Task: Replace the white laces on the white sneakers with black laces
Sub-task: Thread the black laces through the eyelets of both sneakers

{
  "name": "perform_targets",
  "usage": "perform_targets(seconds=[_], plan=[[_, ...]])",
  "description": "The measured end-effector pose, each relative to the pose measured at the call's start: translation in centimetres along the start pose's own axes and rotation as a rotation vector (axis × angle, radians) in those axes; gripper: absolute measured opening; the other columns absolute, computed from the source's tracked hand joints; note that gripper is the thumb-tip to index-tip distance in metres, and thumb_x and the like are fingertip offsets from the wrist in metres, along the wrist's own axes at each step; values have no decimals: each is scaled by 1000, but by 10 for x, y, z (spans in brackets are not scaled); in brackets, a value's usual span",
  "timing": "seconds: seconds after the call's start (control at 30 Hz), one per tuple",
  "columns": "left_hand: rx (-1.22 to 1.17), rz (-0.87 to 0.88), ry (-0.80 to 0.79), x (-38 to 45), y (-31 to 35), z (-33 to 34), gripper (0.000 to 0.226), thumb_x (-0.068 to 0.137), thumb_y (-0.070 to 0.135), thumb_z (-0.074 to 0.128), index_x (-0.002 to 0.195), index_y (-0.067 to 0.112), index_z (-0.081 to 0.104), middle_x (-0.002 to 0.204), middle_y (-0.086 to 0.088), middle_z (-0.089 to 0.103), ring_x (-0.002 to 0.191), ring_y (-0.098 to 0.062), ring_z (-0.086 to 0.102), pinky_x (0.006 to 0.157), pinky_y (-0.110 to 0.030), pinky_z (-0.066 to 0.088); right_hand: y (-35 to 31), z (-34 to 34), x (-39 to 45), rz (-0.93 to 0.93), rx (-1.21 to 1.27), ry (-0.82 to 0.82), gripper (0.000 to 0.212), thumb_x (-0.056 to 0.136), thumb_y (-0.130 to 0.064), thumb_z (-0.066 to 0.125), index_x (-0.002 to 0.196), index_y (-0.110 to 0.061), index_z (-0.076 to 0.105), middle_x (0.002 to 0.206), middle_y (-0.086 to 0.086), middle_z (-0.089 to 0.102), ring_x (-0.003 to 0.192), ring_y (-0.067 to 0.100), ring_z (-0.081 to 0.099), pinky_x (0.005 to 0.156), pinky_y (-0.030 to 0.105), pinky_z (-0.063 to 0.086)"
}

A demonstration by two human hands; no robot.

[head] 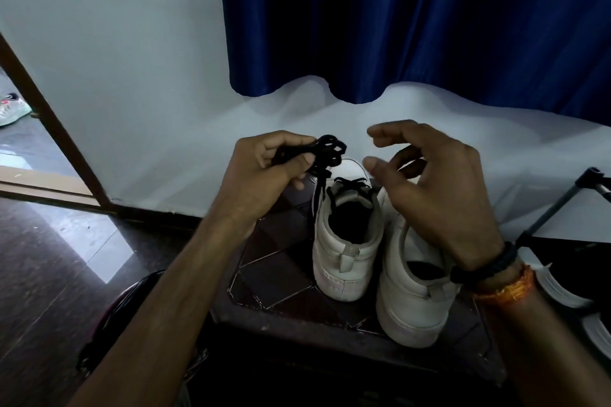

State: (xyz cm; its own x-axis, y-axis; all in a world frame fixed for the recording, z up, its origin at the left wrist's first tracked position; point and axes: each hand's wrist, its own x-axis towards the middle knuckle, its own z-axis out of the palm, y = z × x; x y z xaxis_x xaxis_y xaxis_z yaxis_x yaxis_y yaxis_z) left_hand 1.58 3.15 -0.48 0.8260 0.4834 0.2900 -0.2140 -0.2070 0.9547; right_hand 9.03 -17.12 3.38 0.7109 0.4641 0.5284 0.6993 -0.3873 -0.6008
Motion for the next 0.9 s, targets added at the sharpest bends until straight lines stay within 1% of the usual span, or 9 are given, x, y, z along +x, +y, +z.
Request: perform_targets(seconds=[0.13, 0.2, 0.3, 0.4, 0.53, 0.63, 0.77, 0.83, 0.9], plan=[[-112, 7, -114, -10, 22, 8, 23, 88, 5, 73, 109, 11, 75, 93, -12, 76, 68, -18, 66, 62, -25, 52, -6, 3, -2, -2, 34, -203, 78, 79, -48, 79, 147, -39, 44, 128, -19, 59, 85, -4, 67, 76, 13, 55], [-126, 16, -171, -14, 28, 11, 23, 88, 7, 73, 112, 10, 73, 89, -12, 77, 69, -18, 68, 64, -25, 53, -7, 5, -5, -56, 36, -188, 81, 79, -51, 77, 150, -39, 40, 121, -22, 61, 91, -6, 66, 81, 9, 51], [-144, 31, -190, -17, 35, 15, 27, 90, 17, 72, 113, 5, 66, 82, -16, 74, 66, -24, 67, 65, -28, 54, -6, 6, -6, -89, 140, -114, 52, 88, -36, 75, 137, -31, 59, 108, -18, 73, 93, -2, 70, 84, 19, 56], [-253, 8, -154, -17, 36, 16, 34, 93, 28, 67, 108, -1, 57, 89, -18, 73, 72, -30, 66, 64, -32, 54, -5, 5, -4, 29, 378, -71, 19, 90, -13, 74, 108, -18, 76, 90, -6, 77, 74, 10, 73, 67, 25, 58], [-267, -54, -202, -16, 30, 14, 36, 96, 33, 53, 110, 0, 59, 103, -19, 72, 71, -28, 64, 56, -32, 51, 0, -2, 1, 206, 733, -52, 10, 91, -5, 68, 99, -8, 74, 88, 8, 76, 72, 20, 69, 71, 29, 58], [-30, -46, -331, -19, 28, 16, 32, 92, 35, 61, 113, 11, 66, 103, -8, 74, 69, -26, 63, 52, -31, 47, 3, -5, 4, 276, 848, -3, 10, 94, -5, 63, 99, -5, 72, 88, 13, 72, 72, 19, 66, 74, 29, 58], [238, 63, -435, -23, 22, 24, 28, 86, 38, 78, 109, 25, 71, 92, 5, 77, 85, -21, 73, 78, -43, 59, 7, -5, 3, 312, 918, 40, 12, 95, -4, 60, 101, -3, 70, 94, 17, 72, 75, 19, 64, 76, 26, 57], [230, 105, -399, -23, 21, 25, 16, 93, 30, 71, 103, 19, 76, 85, 7, 77, 78, -7, 71, 72, -27, 55, 11, -6, 2, 314, 906, 59, 12, 95, -3, 60, 101, -2, 70, 94, 17, 72, 75, 19, 64, 75, 26, 57], [203, 106, -347, -23, 25, 28, 23, 94, 34, 65, 99, 16, 78, 79, 6, 76, 64, -1, 64, 60, -15, 46, 15, -9, 0, 314, 888, 60, 11, 95, -3, 60, 101, -3, 70, 91, 15, 71, 76, 20, 65, 76, 25, 56]])
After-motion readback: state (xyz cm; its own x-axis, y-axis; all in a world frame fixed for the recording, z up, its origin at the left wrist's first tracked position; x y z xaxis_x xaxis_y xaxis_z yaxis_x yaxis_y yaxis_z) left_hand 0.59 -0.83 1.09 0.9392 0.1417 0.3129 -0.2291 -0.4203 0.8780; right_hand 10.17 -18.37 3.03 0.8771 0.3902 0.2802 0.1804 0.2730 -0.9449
